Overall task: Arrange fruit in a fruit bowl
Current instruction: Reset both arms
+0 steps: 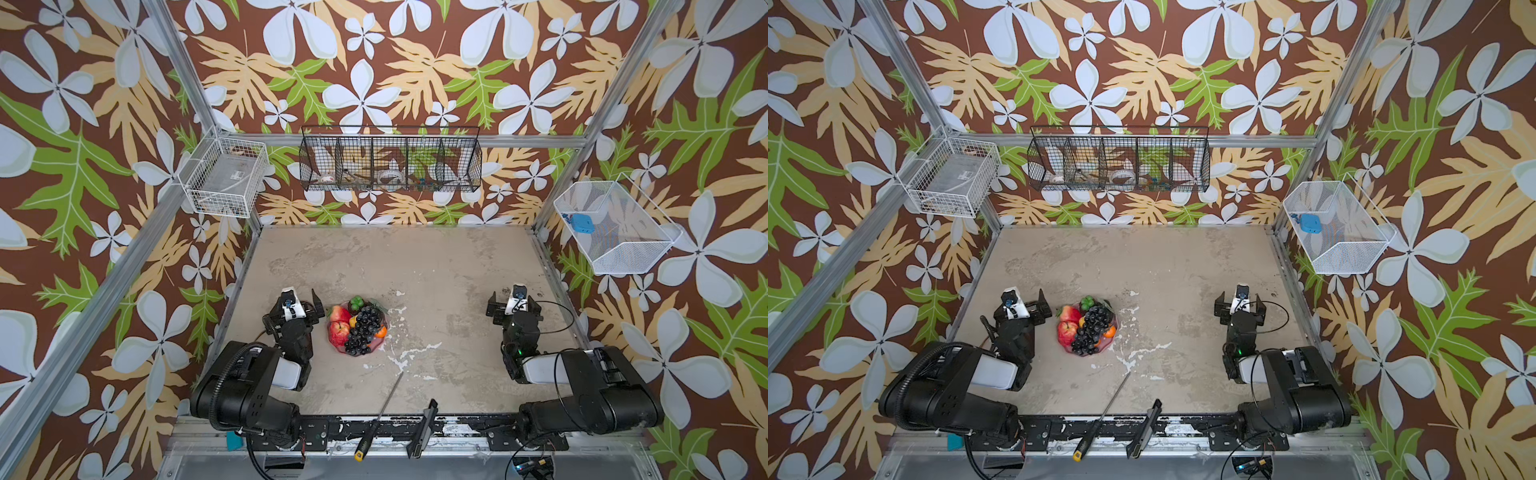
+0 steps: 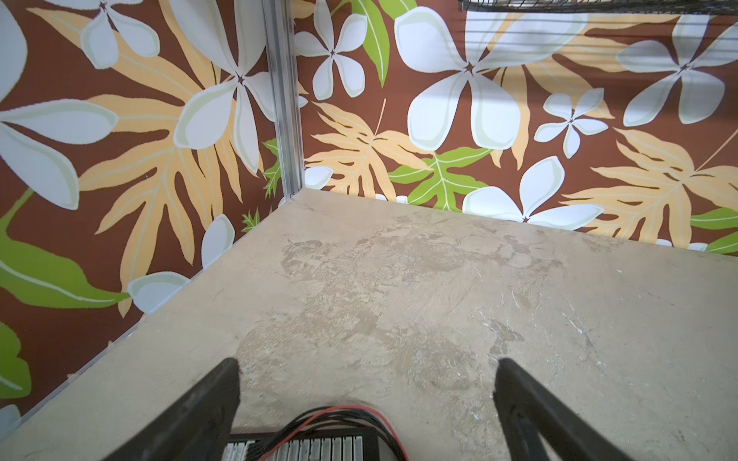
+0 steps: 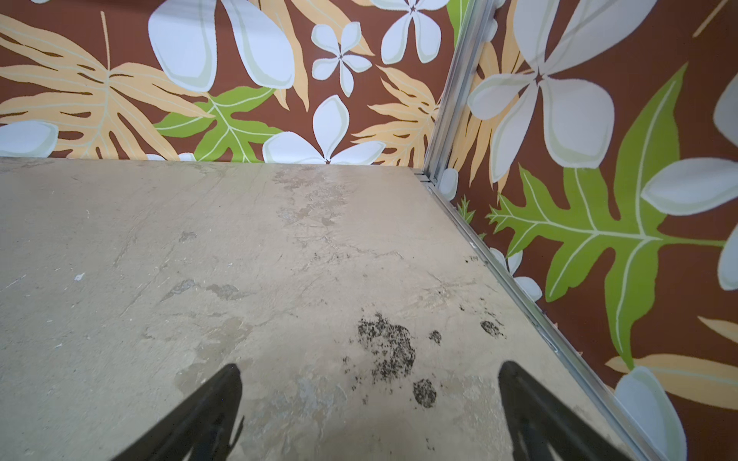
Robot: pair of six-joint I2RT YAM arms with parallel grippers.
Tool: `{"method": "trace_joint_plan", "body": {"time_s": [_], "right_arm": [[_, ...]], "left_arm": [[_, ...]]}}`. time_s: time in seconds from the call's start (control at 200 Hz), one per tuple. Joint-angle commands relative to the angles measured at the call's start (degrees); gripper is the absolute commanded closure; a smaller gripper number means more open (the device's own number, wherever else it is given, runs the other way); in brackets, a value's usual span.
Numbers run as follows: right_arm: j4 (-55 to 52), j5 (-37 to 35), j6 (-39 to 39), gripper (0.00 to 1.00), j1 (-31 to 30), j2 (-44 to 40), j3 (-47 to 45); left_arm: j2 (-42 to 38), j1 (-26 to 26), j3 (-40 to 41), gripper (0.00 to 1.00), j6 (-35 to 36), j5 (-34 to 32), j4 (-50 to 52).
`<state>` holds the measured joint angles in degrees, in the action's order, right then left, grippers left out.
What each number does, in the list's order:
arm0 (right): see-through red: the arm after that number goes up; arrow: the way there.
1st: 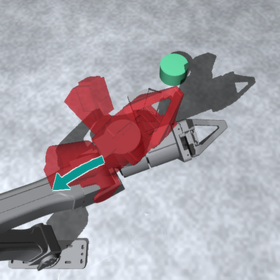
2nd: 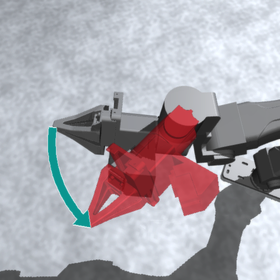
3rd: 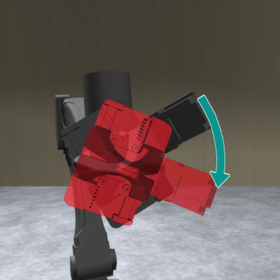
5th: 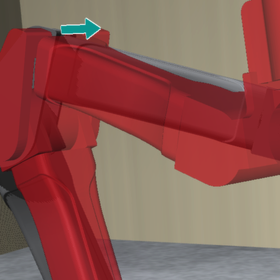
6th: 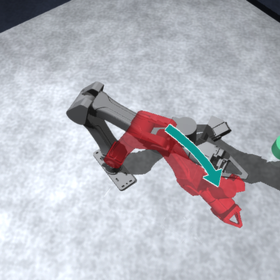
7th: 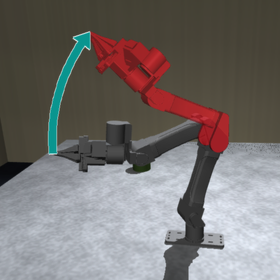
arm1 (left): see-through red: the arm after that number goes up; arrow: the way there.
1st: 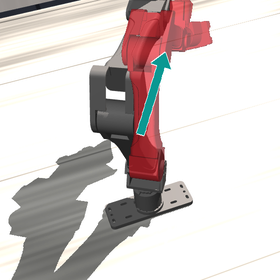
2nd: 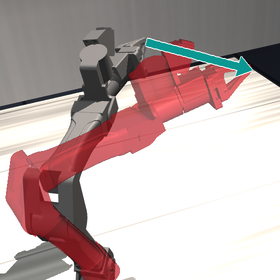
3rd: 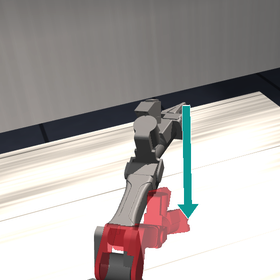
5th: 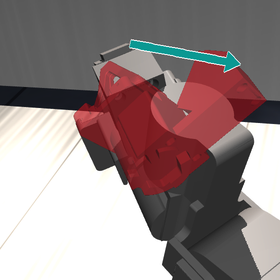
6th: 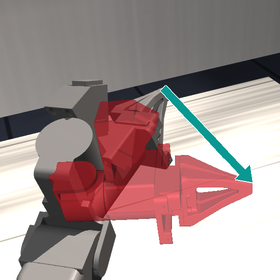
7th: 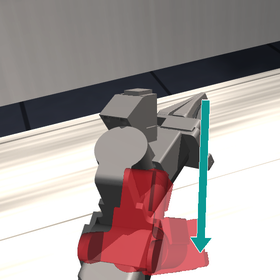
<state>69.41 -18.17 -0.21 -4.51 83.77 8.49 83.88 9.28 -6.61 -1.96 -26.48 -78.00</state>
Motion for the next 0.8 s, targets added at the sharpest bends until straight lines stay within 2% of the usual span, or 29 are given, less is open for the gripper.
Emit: {"method": "trace_joint_plan", "body": {"time_s": [0.0,0.055,0.11,0.155,0.791], "right_arm": [[2.09,5.99,-2.11,0.01,0.55,-0.9,0.6],[4.63,5.18,-1.84,0.0,0.63,0.64,0.62],[-1.05,4.37,-3.24,0.01,0.92,0.09,2.8],[1.39,4.39,-2.94,0.0,1.09,0.68,2.27],[0.33,4.55,-3.22,0.0,1.09,0.26,2.41]], "left_arm": [[0.01,-0.21,-0.21,0.0,-0.58,0.51,-1.61],[0.39,-0.19,-0.07,0.0,-0.21,0.51,-2.56],[-0.11,-0.19,-0.24,0.0,-0.67,0.5,-1.25],[0.29,-0.21,-0.07,0.0,-0.3,0.53,-2.34],[0.24,-0.16,-0.07,0.0,-0.34,0.55,-2.16]]}}
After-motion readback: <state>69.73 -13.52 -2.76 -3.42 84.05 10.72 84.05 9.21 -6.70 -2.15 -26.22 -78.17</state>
